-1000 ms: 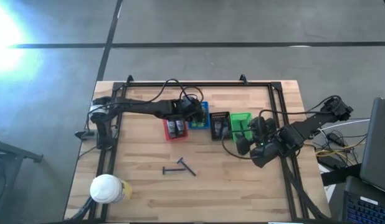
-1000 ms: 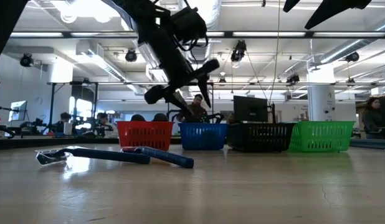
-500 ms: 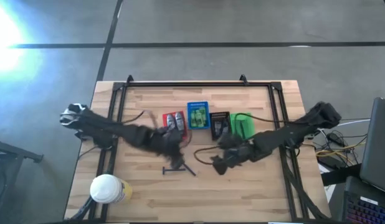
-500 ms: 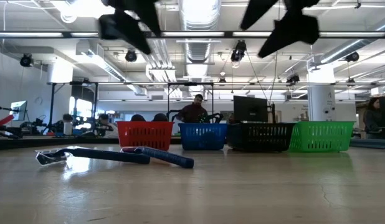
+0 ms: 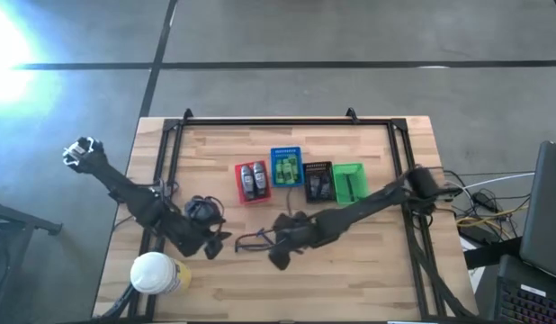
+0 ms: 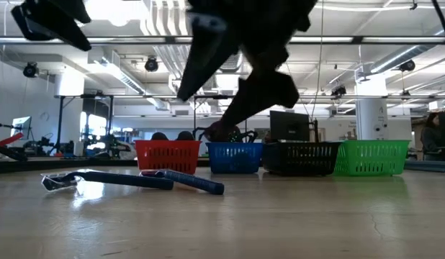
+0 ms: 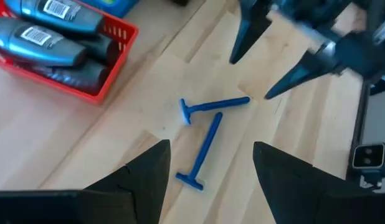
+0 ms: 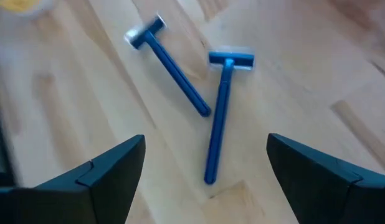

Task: Pick & Place Travel size toiletries
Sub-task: Put the blue razor into the green bin

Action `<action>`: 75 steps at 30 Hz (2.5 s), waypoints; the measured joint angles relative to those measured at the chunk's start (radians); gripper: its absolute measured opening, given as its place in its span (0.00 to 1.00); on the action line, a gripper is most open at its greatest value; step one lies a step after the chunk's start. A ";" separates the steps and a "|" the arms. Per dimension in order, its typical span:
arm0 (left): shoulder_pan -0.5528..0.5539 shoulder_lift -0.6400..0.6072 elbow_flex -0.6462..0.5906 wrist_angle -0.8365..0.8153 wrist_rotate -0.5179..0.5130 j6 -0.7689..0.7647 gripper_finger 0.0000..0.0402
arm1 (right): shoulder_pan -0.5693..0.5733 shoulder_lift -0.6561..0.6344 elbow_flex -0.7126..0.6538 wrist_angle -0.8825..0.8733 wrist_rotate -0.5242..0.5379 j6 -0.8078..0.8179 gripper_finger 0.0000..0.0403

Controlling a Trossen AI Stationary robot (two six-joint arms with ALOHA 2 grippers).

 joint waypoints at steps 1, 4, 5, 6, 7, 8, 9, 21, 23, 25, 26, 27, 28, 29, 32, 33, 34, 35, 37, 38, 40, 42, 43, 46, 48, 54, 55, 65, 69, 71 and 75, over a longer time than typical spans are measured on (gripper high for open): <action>0.000 -0.019 -0.024 0.021 0.000 0.017 0.58 | 0.000 0.031 0.029 -0.031 0.006 0.000 0.83; 0.001 -0.069 -0.077 0.076 -0.008 0.077 0.58 | 0.002 0.124 0.121 -0.110 0.029 0.000 0.82; 0.001 -0.083 -0.091 0.089 -0.008 0.098 0.58 | 0.002 0.152 0.150 -0.139 0.038 0.000 0.82; 0.001 -0.095 -0.103 0.105 -0.007 0.118 0.58 | 0.003 0.179 0.179 -0.160 0.045 0.000 0.81; 0.000 -0.106 -0.111 0.110 -0.007 0.136 0.58 | 0.003 0.201 0.208 -0.173 0.049 -0.003 0.80; 0.000 -0.117 -0.119 0.113 -0.007 0.150 0.58 | 0.003 0.222 0.233 -0.182 0.051 -0.012 0.79; 0.000 -0.127 -0.124 0.113 -0.007 0.164 0.58 | 0.003 0.241 0.259 -0.192 0.053 -0.015 0.77; 0.000 -0.181 -0.132 0.117 -0.016 0.302 0.58 | -0.013 0.410 0.491 -0.471 0.004 -0.034 0.44; 0.001 -0.181 -0.132 0.117 -0.017 0.313 0.58 | -0.014 0.419 0.512 -0.480 0.002 -0.040 0.35; 0.001 -0.181 -0.132 0.116 -0.017 0.322 0.58 | -0.016 0.421 0.529 -0.490 0.002 -0.041 0.25; 0.001 -0.181 -0.132 0.117 -0.017 0.323 0.58 | -0.018 0.421 0.534 -0.496 0.006 -0.042 0.20; 0.001 -0.181 -0.132 0.117 -0.018 0.328 0.58 | -0.020 0.421 0.539 -0.506 0.011 -0.041 0.15; 0.001 -0.181 -0.132 0.116 -0.018 0.336 0.58 | -0.020 0.418 0.545 -0.525 0.016 -0.042 0.10; 0.001 -0.181 -0.132 0.116 -0.018 0.346 0.58 | -0.022 0.416 0.550 -0.554 0.021 -0.044 0.07; 0.001 -0.188 -0.132 0.116 -0.018 0.370 0.58 | -0.028 0.402 0.562 -0.639 0.029 -0.034 0.06; 0.001 -0.192 -0.131 0.116 -0.018 0.375 0.58 | -0.029 0.391 0.564 -0.662 0.030 -0.019 0.06; 0.001 -0.198 -0.130 0.117 -0.020 0.376 0.58 | -0.029 0.376 0.564 -0.691 0.031 -0.001 0.06; 0.001 -0.204 -0.130 0.117 -0.027 0.377 0.58 | -0.028 0.356 0.564 -0.718 0.031 0.022 0.06; 0.002 -0.219 -0.131 0.116 -0.045 0.383 0.58 | -0.022 0.301 0.555 -0.762 0.042 0.089 0.06; 0.002 -0.227 -0.131 0.116 -0.057 0.388 0.58 | -0.017 0.267 0.545 -0.793 0.053 0.133 0.06; 0.003 -0.244 -0.131 0.116 -0.086 0.390 0.58 | -0.009 0.193 0.522 -0.862 0.085 0.234 0.06; 0.010 -0.262 -0.131 0.116 -0.116 0.390 0.58 | -0.007 0.109 0.479 -0.936 0.111 0.360 0.06; 0.015 -0.271 -0.131 0.117 -0.128 0.390 0.58 | -0.008 0.060 0.443 -0.983 0.114 0.425 0.06; 0.031 -0.293 -0.131 0.117 -0.145 0.391 0.58 | -0.027 -0.099 0.284 -1.043 0.127 0.581 0.06; 0.041 -0.300 -0.131 0.117 -0.148 0.397 0.58 | -0.061 -0.212 0.145 -1.029 0.126 0.638 0.06; 0.070 -0.306 -0.131 0.124 -0.149 0.421 0.58 | -0.257 -0.485 -0.266 -0.807 0.069 0.576 0.06; 0.075 -0.306 -0.131 0.129 -0.149 0.420 0.58 | -0.296 -0.513 -0.324 -0.758 0.054 0.551 0.06; 0.117 -0.306 -0.131 0.165 -0.149 0.433 0.58 | -0.477 -0.634 -0.604 -0.546 -0.070 0.438 0.15; 0.146 -0.306 -0.131 0.165 -0.147 0.436 0.58 | -0.477 -0.649 -0.610 -0.542 -0.069 0.437 0.27; 0.161 -0.306 -0.131 0.165 -0.137 0.448 0.58 | -0.477 -0.649 -0.609 -0.543 -0.070 0.431 0.34; 0.179 -0.307 -0.131 0.164 -0.109 0.472 0.58 | -0.471 -0.648 -0.571 -0.542 -0.060 0.393 0.49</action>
